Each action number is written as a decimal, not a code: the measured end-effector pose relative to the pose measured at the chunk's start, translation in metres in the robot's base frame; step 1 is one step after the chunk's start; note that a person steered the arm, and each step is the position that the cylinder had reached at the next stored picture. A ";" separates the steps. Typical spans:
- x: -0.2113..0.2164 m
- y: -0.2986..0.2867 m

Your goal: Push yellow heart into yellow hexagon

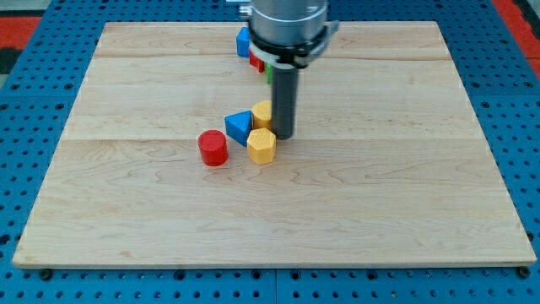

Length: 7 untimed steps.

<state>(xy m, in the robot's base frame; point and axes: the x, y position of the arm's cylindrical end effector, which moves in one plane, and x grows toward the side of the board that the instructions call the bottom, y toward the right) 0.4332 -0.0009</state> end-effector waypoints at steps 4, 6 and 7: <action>-0.082 -0.075; -0.066 -0.055; -0.065 -0.108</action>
<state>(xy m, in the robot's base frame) 0.3680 -0.1089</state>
